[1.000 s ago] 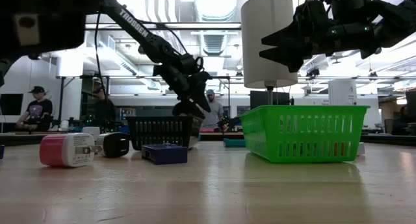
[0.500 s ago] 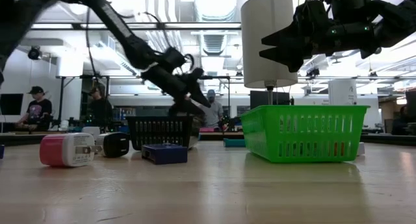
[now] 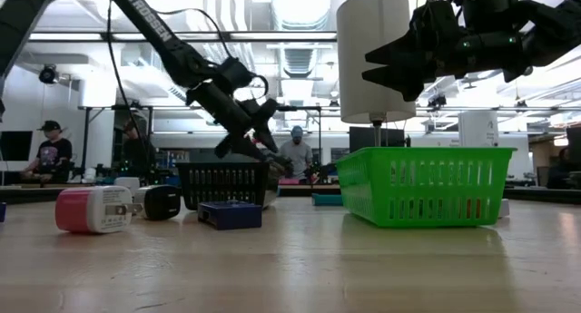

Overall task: Pick & Place Office items
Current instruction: Put the blue charger adapter into the green bin

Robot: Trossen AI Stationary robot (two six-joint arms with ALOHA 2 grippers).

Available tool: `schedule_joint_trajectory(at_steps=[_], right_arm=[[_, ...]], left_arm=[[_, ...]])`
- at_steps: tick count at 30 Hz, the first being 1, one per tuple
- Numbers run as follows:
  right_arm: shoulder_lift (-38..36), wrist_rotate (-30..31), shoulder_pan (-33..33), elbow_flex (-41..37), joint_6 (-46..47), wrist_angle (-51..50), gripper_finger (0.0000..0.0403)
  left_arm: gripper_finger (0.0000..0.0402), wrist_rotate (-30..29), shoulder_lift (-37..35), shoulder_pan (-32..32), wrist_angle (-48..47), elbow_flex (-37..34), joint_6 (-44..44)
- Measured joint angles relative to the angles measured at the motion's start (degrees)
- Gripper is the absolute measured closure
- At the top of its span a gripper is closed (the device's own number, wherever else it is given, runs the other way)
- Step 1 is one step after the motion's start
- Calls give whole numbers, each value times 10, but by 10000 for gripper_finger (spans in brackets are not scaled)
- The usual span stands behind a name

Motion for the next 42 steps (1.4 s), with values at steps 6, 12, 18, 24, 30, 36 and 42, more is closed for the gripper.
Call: schedule_joint_trajectory(at_steps=[6, 12, 18, 24, 30, 36, 42], right_arm=[[0, 0, 0, 0, 0, 0, 145], [0, 0, 0, 0, 0, 0, 152], [0, 0, 0, 0, 0, 0, 146], [0, 0, 0, 0, 0, 0, 140], [0, 0, 0, 0, 0, 0, 144], [0, 0, 0, 0, 0, 0, 151], [0, 0, 0, 0, 0, 0, 147]], left_arm=[[211, 2, 61, 0, -121, 96, 54], [211, -17, 108, 2, -225, 175, 60], [211, -20, 134, 2, -233, 193, 62], [211, -20, 151, 7, -235, 193, 63], [211, -20, 151, 9, -233, 193, 64], [211, 8, 146, 5, -232, 210, 81], [211, 79, 145, 1, -230, 223, 121]])
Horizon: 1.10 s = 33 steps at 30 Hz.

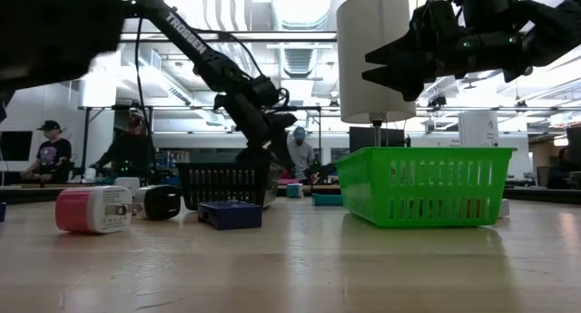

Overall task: Pick & Place Office items
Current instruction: Put the blue charger adapter into the green bin

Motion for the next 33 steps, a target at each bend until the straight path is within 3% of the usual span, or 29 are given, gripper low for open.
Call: schedule_joint_trajectory(at_steps=[7, 14, 33], right_arm=[[0, 0, 0, 0, 0, 0, 140], [0, 0, 0, 0, 0, 0, 138], [0, 0, 0, 0, 0, 0, 147]], left_arm=[[211, 160, -2, 0, 88, -1, 22], [211, 70, -2, -3, 108, -1, -21], [211, 34, -2, -11, 75, -6, -31]])
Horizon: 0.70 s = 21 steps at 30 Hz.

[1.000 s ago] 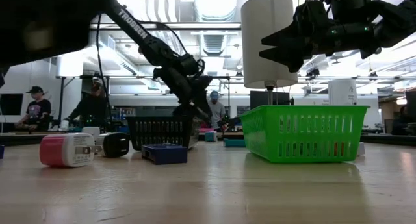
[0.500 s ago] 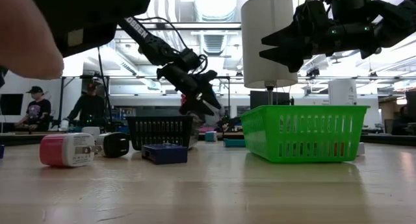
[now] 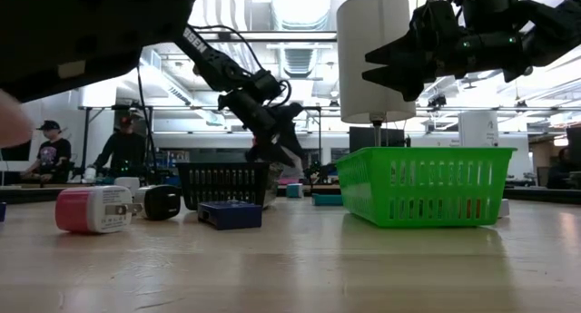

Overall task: Pick & Place Office items
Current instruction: Put the blue charger adapter into the green bin

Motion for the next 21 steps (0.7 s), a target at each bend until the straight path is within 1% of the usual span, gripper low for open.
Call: schedule_joint_trajectory(at_steps=[5, 7, 10, 14, 17, 21], right_arm=[[0, 0, 0, 0, 0, 0, 141], [0, 0, 0, 0, 0, 0, 139], [0, 0, 0, 0, 0, 0, 136], [0, 0, 0, 0, 0, 0, 136], [0, 0, 0, 0, 0, 0, 140], [0, 0, 0, 0, 0, -1, 145]], left_arm=[[211, -2, 0, -15, 10, -17, -4], [211, 19, 0, -21, 23, -23, 1], [211, 68, 0, -32, 76, -38, 15], [211, 93, -9, -39, 114, -75, 6], [211, 126, -40, -37, 156, -116, -13], [211, 140, -108, -40, 221, -172, -22]])
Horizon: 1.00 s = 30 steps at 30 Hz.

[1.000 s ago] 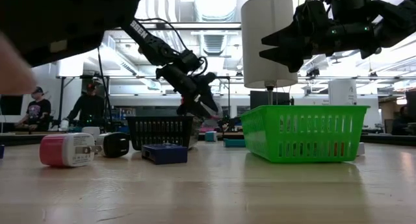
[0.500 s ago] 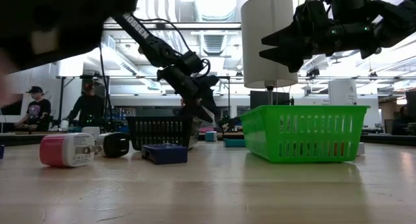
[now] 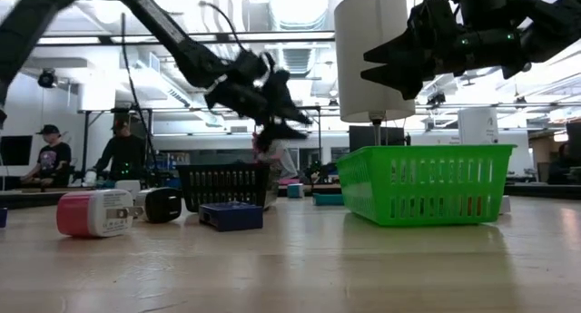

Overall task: Pick & Place Office items
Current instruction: Put the blue charger adapter into the green bin

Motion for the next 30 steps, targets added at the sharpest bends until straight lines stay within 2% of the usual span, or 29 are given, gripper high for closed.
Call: schedule_joint_trajectory(at_steps=[5, 8, 13, 21, 25, 30], right_arm=[[0, 0, 0, 0, 0, -1, 146], [0, 0, 0, 0, 0, -2, 143], [0, 0, 0, 0, 0, -1, 137], [0, 0, 0, 0, 0, -2, 140], [0, 0, 0, 0, 0, -1, 145], [0, 0, 0, 0, 0, -1, 147]], left_arm=[[211, -30, -90, -4, 37, -60, -4], [211, -56, -120, -5, 69, -81, -5], [211, -62, -148, -10, 92, -84, -8], [211, -67, -125, -29, 125, -97, 14], [211, -66, -88, -24, 171, -101, -49], [211, -20, -31, -7, 191, -73, -63]])
